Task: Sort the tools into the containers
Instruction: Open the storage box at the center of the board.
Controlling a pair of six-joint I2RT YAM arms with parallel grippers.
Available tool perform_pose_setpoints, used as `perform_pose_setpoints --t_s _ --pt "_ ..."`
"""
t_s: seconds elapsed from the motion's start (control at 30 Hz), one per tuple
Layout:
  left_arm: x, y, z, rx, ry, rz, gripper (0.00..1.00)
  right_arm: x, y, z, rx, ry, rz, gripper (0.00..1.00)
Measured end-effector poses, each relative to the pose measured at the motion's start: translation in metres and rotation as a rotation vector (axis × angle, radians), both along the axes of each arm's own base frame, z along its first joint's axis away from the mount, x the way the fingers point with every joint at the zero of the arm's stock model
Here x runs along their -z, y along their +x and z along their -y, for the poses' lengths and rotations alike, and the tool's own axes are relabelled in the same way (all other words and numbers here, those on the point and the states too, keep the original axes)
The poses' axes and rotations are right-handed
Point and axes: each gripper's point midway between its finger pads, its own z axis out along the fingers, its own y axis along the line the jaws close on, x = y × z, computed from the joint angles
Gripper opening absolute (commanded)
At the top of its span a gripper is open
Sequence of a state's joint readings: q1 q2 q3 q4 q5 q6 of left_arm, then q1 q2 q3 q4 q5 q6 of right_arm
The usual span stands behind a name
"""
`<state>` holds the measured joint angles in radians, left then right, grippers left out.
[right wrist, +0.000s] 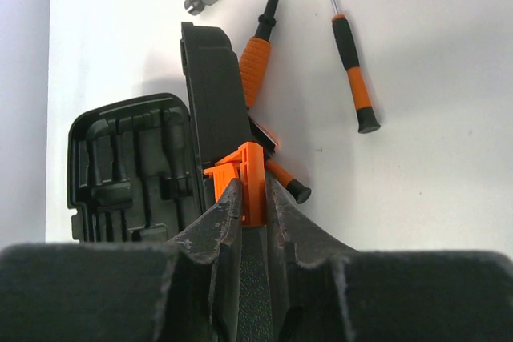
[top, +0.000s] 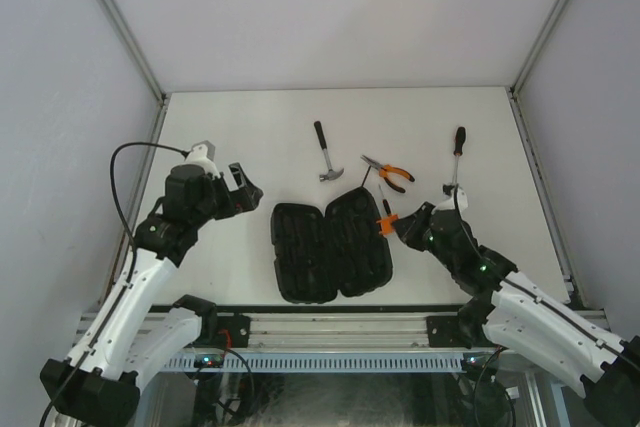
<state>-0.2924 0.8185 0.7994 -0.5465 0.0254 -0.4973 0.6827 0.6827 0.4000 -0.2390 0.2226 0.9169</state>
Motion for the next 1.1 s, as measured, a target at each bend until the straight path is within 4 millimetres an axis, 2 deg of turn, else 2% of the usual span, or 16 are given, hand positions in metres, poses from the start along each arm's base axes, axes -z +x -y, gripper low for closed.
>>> perform_pose_setpoints --t_s 0.23,0.67,0.83,0.97,1.1 --pt "-0.006 -0.005 -0.007 -0.034 -0.014 0.012 1.0 0.012 -0.008 0.009 0.052 0.0 -0.034 0.01" --pt "-0.002 -0.008 -0.011 -0.044 0.004 -0.003 1.0 0.013 -0.015 0.02 0.083 0.009 -0.036 0.06" --pt "-0.002 -0.008 -0.012 -0.041 0.008 -0.003 1.0 0.01 -0.017 0.022 0.082 0.01 -0.022 0.19" --pt "0.0 -0.008 -0.011 -0.04 0.009 -0.007 1.0 0.01 -0.018 0.022 0.073 0.002 -0.021 0.34" --pt "0.0 -0.008 -0.011 -0.037 0.008 -0.01 1.0 0.01 -0.018 0.022 0.068 -0.005 -0.018 0.43"
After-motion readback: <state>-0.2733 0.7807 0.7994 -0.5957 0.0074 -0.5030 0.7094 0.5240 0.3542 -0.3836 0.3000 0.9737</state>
